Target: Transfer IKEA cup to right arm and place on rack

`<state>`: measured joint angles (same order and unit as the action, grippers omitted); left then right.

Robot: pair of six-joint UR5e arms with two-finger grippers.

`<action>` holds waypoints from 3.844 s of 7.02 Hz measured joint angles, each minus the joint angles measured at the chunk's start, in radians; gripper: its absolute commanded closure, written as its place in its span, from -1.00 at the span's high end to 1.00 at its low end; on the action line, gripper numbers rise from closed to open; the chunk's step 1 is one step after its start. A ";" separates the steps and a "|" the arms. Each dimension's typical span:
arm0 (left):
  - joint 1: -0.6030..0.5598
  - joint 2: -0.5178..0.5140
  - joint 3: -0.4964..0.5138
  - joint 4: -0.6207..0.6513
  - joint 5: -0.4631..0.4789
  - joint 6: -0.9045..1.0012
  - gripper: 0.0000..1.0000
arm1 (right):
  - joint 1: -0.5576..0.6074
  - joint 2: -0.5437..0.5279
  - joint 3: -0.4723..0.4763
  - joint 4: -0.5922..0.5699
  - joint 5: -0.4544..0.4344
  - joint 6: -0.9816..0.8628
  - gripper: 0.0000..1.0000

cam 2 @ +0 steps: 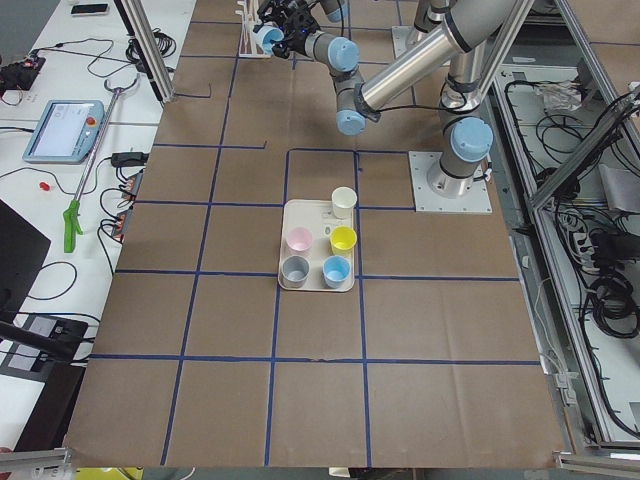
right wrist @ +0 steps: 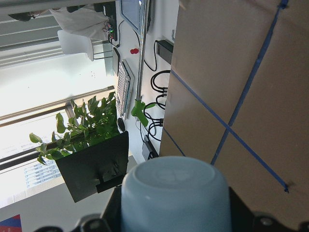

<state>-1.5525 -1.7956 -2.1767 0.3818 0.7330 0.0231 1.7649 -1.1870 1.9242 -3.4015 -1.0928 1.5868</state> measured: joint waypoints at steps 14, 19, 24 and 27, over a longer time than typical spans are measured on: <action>-0.010 0.214 0.597 -1.881 0.834 0.002 0.97 | -0.330 0.177 -0.083 -0.433 -0.302 -1.491 -0.46; -0.005 0.238 0.583 -1.953 0.860 0.009 0.98 | -0.345 0.253 -0.078 -0.432 -0.296 -1.536 -0.46; 0.251 0.398 0.344 -1.948 0.863 0.231 0.95 | -0.349 0.294 -0.078 -0.433 -0.295 -1.536 -0.11; 0.520 0.570 0.139 -1.899 0.864 0.488 0.95 | -0.351 0.299 -0.074 -0.430 -0.292 -1.524 0.99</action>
<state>-1.0328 -1.2252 -2.0380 -1.5170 1.5969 0.5109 1.4134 -0.8878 1.8504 -3.8318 -1.3851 0.0633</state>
